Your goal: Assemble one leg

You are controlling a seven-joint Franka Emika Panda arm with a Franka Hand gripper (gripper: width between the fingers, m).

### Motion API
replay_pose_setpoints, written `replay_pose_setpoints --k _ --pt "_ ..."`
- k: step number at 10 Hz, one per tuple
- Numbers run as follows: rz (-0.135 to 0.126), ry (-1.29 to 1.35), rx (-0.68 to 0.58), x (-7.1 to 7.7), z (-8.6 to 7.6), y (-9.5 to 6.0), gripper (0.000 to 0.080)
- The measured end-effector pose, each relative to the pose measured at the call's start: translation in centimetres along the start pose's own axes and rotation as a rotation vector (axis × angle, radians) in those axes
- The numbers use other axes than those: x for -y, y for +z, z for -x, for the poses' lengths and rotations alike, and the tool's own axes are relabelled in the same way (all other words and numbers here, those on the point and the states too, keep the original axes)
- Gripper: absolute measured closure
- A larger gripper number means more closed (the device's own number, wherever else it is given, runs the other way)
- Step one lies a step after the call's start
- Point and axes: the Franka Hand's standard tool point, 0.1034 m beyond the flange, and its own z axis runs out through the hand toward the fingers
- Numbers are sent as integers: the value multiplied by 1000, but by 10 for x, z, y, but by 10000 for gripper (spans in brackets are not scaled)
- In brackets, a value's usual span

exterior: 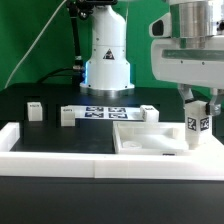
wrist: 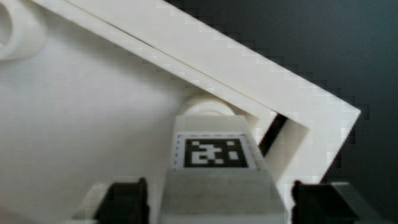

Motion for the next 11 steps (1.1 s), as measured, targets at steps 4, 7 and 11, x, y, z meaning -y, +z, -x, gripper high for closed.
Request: replay_pose_setpoints --k 4,7,11 --pt "9 -357 7 -5 -11 1 161" --pt "58 -691 6 -6 -7 2 150" --pt "62 -978 13 -6 -7 2 150"
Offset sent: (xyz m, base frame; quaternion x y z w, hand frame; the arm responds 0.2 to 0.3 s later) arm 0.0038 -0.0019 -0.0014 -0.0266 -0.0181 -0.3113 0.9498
